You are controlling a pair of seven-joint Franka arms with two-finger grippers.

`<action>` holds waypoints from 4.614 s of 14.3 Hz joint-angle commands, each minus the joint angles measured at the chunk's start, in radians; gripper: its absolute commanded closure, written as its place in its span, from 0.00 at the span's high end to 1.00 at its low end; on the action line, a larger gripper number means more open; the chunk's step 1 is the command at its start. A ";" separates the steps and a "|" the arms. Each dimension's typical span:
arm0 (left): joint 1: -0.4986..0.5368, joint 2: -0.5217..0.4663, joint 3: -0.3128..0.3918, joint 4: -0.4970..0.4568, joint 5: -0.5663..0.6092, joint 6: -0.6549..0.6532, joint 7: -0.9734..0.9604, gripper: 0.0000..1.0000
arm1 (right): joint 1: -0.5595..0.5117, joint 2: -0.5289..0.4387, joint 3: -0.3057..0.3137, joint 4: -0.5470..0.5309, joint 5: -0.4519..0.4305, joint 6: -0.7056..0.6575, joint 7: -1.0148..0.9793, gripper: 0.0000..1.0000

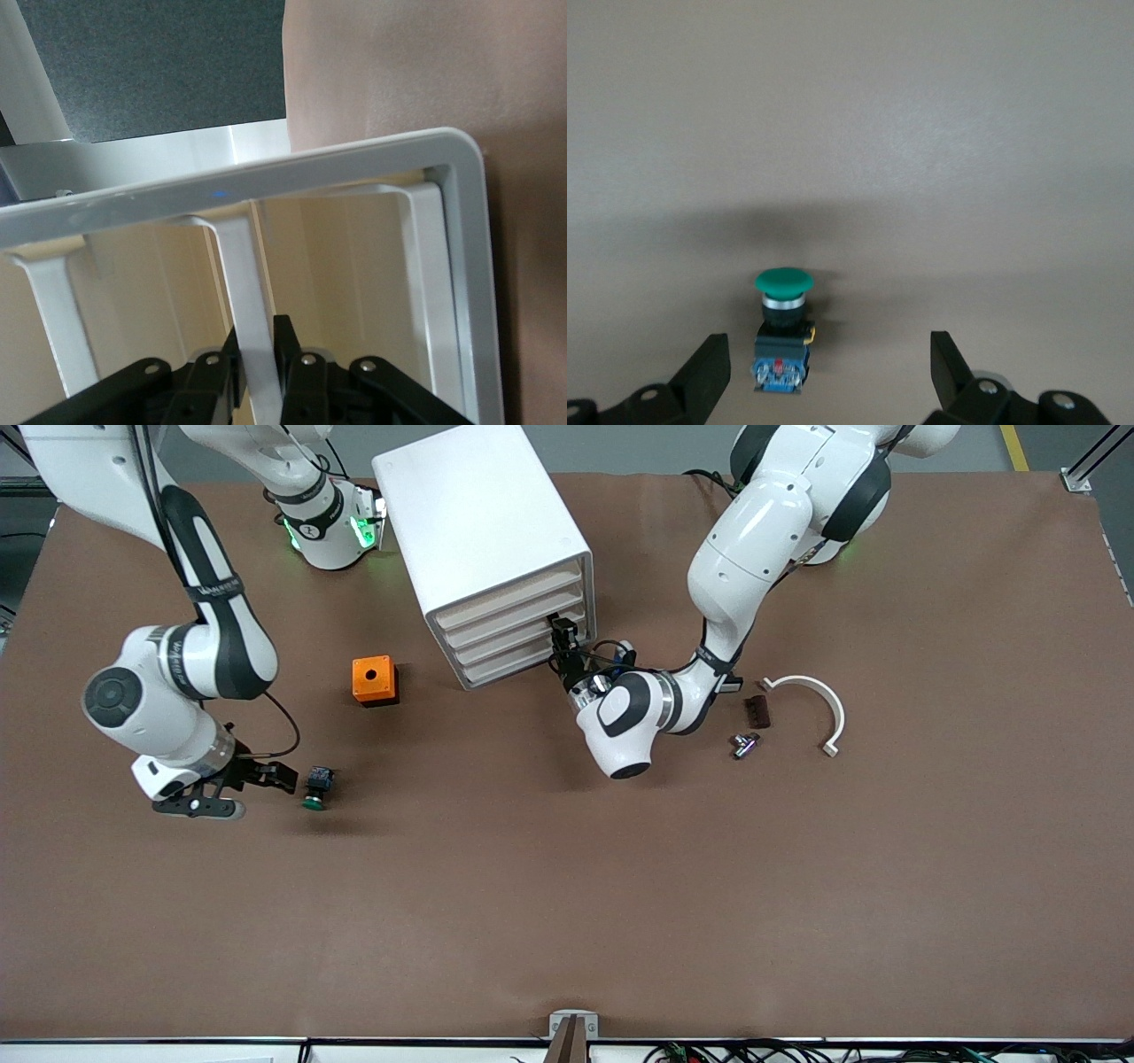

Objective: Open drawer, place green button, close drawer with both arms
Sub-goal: 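Pull the drawer open with the left gripper while the right gripper reaches the button, then grasp the green push button with the right gripper and lift it, then carry the green button over the open drawer with the right gripper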

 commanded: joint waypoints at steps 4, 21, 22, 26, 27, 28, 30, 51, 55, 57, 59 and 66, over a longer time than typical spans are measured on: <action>0.011 0.008 0.010 0.017 -0.022 -0.022 -0.015 0.12 | 0.050 0.035 -0.004 -0.093 -0.010 0.147 0.102 1.00; 0.244 -0.006 0.027 0.032 -0.048 0.036 -0.004 0.18 | 0.088 0.072 -0.005 -0.115 -0.010 0.171 0.274 0.96; 0.255 -0.006 0.025 0.032 -0.048 0.036 -0.004 0.18 | 0.094 0.075 -0.005 -0.115 -0.010 0.171 0.288 0.91; 0.257 -0.007 0.025 0.031 -0.048 0.036 -0.004 0.36 | 0.106 0.076 -0.005 -0.115 -0.010 0.171 0.311 0.50; 0.255 -0.006 0.027 0.032 -0.048 0.036 -0.004 0.73 | 0.106 0.076 -0.005 -0.115 -0.010 0.171 0.314 0.36; 0.255 -0.006 0.027 0.032 -0.047 0.036 -0.003 1.00 | 0.106 0.076 -0.005 -0.116 -0.010 0.171 0.317 0.15; 0.255 -0.006 0.027 0.043 -0.039 0.039 0.014 1.00 | 0.108 0.075 -0.005 -0.115 -0.010 0.167 0.337 0.00; 0.260 -0.178 0.114 0.147 0.447 0.386 1.117 1.00 | 0.592 -0.075 0.003 0.300 0.061 -0.486 1.223 0.00; 0.218 -0.179 0.110 0.146 0.613 0.580 1.146 1.00 | 0.692 -0.071 0.003 0.286 0.114 -0.477 1.360 0.00; 0.215 -0.200 0.105 0.144 0.642 0.601 1.155 1.00 | 0.758 -0.071 0.003 0.252 0.124 -0.428 1.420 0.00; 0.211 -0.225 0.103 0.142 0.662 0.604 1.163 1.00 | 0.813 -0.068 0.003 0.218 0.124 -0.354 1.455 0.00; 0.146 -0.251 0.105 0.139 0.807 0.609 1.163 1.00 | 0.898 -0.010 0.003 0.217 0.128 -0.262 1.458 0.00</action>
